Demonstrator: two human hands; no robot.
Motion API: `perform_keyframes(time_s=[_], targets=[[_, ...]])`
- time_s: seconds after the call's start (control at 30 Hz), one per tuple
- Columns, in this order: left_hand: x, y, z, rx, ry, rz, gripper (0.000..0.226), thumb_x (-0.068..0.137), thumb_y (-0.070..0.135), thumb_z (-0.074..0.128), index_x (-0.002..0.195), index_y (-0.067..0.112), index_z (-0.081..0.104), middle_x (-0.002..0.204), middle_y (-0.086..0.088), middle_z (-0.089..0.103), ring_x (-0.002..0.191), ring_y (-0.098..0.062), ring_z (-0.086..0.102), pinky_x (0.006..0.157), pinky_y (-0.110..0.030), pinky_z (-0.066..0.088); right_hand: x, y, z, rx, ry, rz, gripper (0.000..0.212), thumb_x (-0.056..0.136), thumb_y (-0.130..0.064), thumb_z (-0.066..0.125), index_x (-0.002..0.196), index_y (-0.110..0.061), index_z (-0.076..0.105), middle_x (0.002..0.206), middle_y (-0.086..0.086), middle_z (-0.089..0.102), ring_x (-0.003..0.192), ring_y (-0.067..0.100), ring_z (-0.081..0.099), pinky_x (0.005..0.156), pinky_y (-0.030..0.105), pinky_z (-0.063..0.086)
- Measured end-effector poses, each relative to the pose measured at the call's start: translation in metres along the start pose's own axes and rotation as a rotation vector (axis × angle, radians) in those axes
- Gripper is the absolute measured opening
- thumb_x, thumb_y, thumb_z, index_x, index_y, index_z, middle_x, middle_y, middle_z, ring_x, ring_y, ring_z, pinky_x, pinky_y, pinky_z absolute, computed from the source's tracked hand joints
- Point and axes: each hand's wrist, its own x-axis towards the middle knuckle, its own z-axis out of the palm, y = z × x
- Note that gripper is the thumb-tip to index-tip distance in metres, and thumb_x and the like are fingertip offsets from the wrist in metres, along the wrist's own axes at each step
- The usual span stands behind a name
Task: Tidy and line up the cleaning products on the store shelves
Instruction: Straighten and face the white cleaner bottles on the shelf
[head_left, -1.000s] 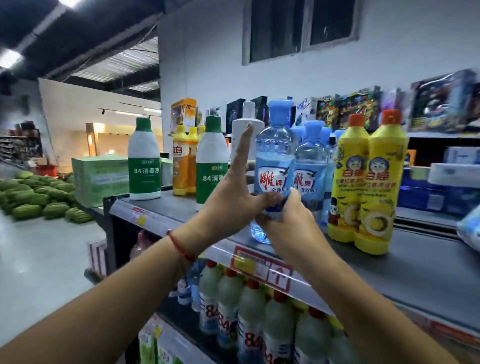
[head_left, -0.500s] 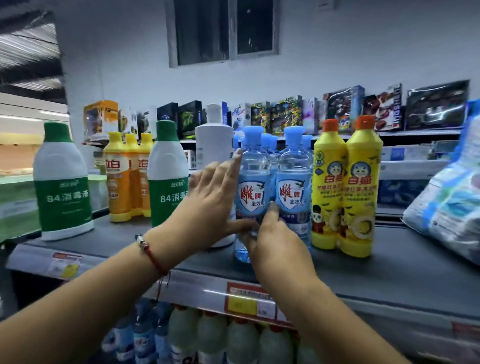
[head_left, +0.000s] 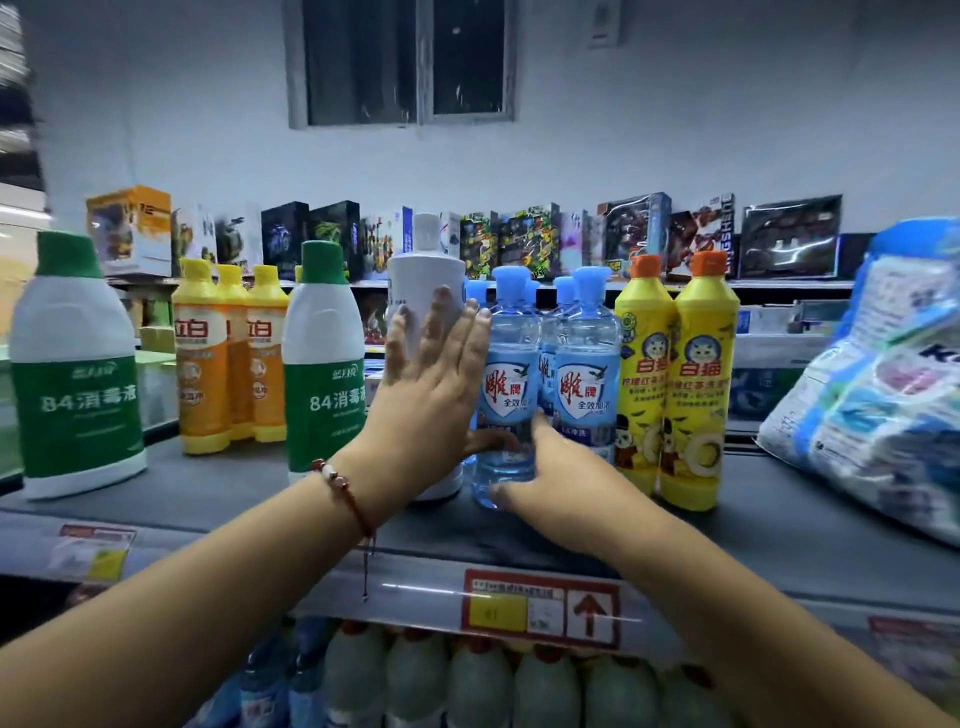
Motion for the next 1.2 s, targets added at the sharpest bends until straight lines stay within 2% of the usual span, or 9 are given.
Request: perform_keyframes(time_s=[0.13, 0.27, 0.37, 0.5, 0.57, 0.67, 0.87, 1.03, 1.2], targets=[[-0.008, -0.008, -0.009, -0.018, 0.023, -0.041, 0.112, 0.075, 0.086, 0.026, 0.16, 0.016, 0.005, 0.167, -0.012, -0.004, 0.152, -0.035, -0.017, 0.118, -0.056, -0.012, -0.008, -0.013, -0.038, -0.148, 0.095, -0.125, 0.065, 0.097, -0.037, 0.061, 0.154, -0.024, 0.033, 0.149, -0.001, 0.049, 0.131, 0.019, 0.05, 0.102, 0.029, 0.043], [-0.026, -0.023, -0.023, 0.031, 0.045, -0.04, 0.095, 0.08, 0.077, 0.043, 0.153, 0.017, 0.037, 0.159, -0.017, 0.034, 0.149, -0.04, 0.027, 0.116, -0.061, 0.021, 0.0, -0.05, -0.068, -0.238, 0.151, -0.312, 0.068, 0.096, -0.035, 0.062, 0.156, -0.027, 0.031, 0.157, -0.001, 0.041, 0.14, 0.017, 0.042, 0.109, 0.027, 0.035], [-0.04, -0.037, -0.034, 0.043, 0.013, -0.083, 0.091, 0.08, 0.073, 0.056, 0.15, 0.019, 0.04, 0.158, -0.017, 0.037, 0.142, -0.039, 0.04, 0.109, -0.058, 0.037, 0.026, -0.085, -0.076, -0.264, 0.174, -0.421, 0.075, 0.094, -0.037, 0.065, 0.157, -0.024, 0.028, 0.159, 0.003, 0.037, 0.143, 0.018, 0.038, 0.11, 0.026, 0.031], [-0.055, -0.049, -0.049, 0.074, -0.074, -0.133, 0.094, 0.086, 0.076, 0.047, 0.159, 0.026, 0.016, 0.166, -0.01, 0.021, 0.151, -0.033, 0.023, 0.119, -0.05, 0.027, 0.076, -0.12, -0.073, -0.315, 0.229, -0.46, 0.085, 0.093, -0.034, 0.065, 0.159, -0.016, 0.015, 0.162, 0.011, 0.027, 0.148, 0.027, 0.03, 0.121, 0.037, 0.026], [-0.062, -0.055, -0.055, 0.104, -0.096, -0.153, 0.093, 0.087, 0.077, 0.041, 0.159, 0.029, 0.008, 0.166, -0.008, 0.018, 0.152, -0.031, 0.02, 0.119, -0.049, 0.025, 0.099, -0.131, -0.071, -0.316, 0.256, -0.417, 0.091, 0.092, -0.042, 0.065, 0.159, -0.015, 0.01, 0.161, 0.014, 0.028, 0.145, 0.032, 0.033, 0.12, 0.044, 0.03], [-0.074, -0.064, -0.059, 0.116, -0.142, -0.185, 0.093, 0.088, 0.078, 0.037, 0.159, 0.03, 0.001, 0.167, -0.008, 0.016, 0.152, -0.03, 0.019, 0.12, -0.049, 0.024, 0.121, -0.14, -0.066, -0.272, 0.274, -0.308, 0.096, 0.09, -0.05, 0.066, 0.158, -0.011, 0.012, 0.158, 0.018, 0.03, 0.141, 0.035, 0.039, 0.115, 0.044, 0.037], [-0.097, -0.076, -0.062, 0.115, -0.158, -0.229, 0.093, 0.087, 0.079, 0.038, 0.159, 0.03, 0.004, 0.166, -0.007, 0.02, 0.149, -0.028, 0.025, 0.118, -0.047, 0.029, 0.125, -0.135, -0.052, -0.2, 0.351, -0.24, 0.074, 0.088, -0.042, 0.067, 0.144, -0.014, 0.028, 0.133, 0.018, 0.052, 0.112, 0.039, 0.058, 0.091, 0.046, 0.052], [-0.108, -0.075, -0.059, 0.076, -0.142, -0.241, 0.092, 0.088, 0.08, 0.035, 0.159, 0.029, 0.008, 0.164, -0.006, 0.025, 0.146, -0.026, 0.03, 0.116, -0.044, 0.032, 0.103, -0.134, -0.045, -0.131, 0.369, -0.295, 0.083, 0.082, -0.042, 0.077, 0.143, -0.02, 0.026, 0.136, 0.016, 0.044, 0.114, 0.038, 0.056, 0.095, 0.051, 0.052], [-0.113, -0.063, -0.052, -0.018, -0.065, -0.239, 0.093, 0.087, 0.077, 0.039, 0.159, 0.024, 0.016, 0.159, -0.007, 0.035, 0.143, -0.024, 0.037, 0.112, -0.04, 0.036, 0.07, -0.135, -0.045, -0.001, 0.411, -0.464, 0.081, 0.08, -0.032, 0.08, 0.143, -0.023, 0.029, 0.138, 0.012, 0.045, 0.11, 0.034, 0.056, 0.094, 0.044, 0.051]])
